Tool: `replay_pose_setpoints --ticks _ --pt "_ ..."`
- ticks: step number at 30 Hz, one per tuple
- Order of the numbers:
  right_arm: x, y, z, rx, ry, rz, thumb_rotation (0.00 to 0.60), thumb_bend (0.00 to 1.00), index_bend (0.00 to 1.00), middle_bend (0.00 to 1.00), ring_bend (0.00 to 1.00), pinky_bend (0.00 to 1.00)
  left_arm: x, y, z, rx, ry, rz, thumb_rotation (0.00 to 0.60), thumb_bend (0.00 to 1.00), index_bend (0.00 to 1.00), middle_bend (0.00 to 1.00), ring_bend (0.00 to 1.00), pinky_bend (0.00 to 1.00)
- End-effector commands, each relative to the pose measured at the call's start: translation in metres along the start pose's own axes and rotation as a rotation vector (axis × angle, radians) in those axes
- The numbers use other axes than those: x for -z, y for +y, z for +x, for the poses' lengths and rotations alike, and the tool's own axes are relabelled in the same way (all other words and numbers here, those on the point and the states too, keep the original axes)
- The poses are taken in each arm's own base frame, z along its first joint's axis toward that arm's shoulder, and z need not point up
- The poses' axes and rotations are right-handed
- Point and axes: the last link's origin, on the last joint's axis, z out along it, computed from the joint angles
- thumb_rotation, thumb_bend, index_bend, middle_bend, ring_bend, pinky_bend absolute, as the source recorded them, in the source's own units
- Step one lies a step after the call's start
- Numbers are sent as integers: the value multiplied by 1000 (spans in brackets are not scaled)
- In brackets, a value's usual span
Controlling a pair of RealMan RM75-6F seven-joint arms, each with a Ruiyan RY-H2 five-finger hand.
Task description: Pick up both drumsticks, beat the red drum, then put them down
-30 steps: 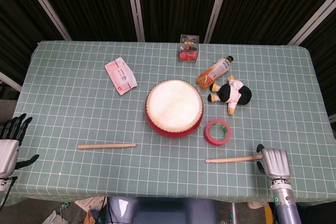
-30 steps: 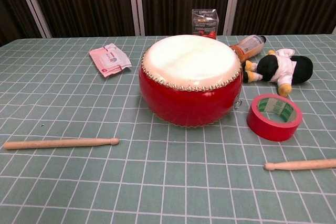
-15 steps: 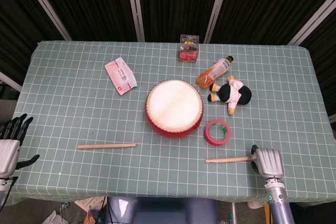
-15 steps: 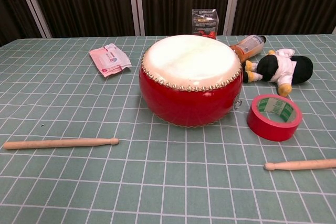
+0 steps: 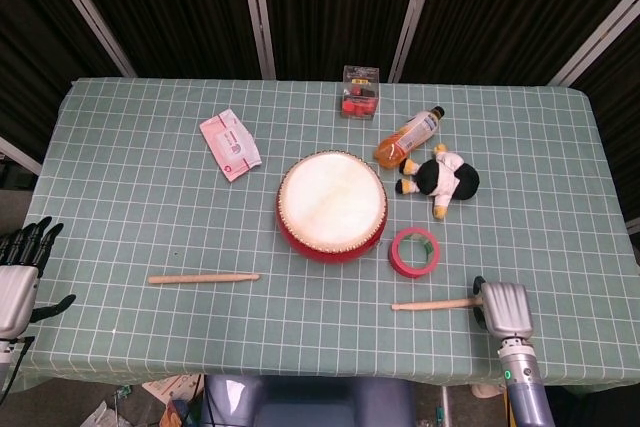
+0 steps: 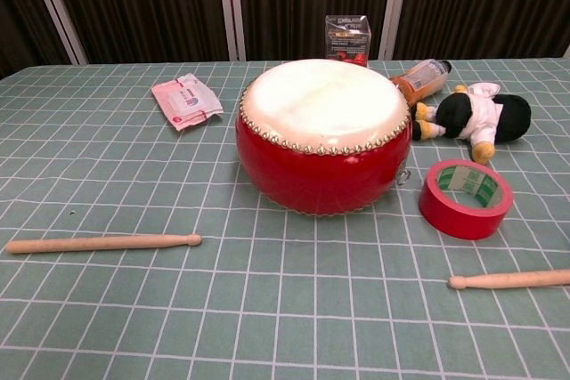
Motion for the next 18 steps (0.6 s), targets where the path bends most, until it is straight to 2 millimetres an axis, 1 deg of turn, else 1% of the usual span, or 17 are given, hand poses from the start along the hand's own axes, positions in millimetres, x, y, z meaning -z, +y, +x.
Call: replay_pose_setpoints --ticks 1,12,15,17,18 --pt "-1 1 -2 11 -8 -5 600 339 483 1000 1000 989 0 0 0 -1 1 0 600 0 0 0 0 68" --pt "-5 5 -6 8 -47 -37 600 343 493 1000 1000 989 0 0 0 0 -1 0 600 0 0 0 0 68" --pt "-5 6 -8 12 -60 -42 600 381 542 1000 1000 989 0 0 0 -2 1 1 600 0 0 0 0 68" --pt "-6 6 -10 15 -68 -47 600 411 603 1000 1000 989 0 0 0 -1 1 2 600 0 0 0 0 68" --pt "-6 7 -10 14 -72 -50 600 426 649 1000 1000 989 0 0 0 -2 1 3 600 0 0 0 0 68"
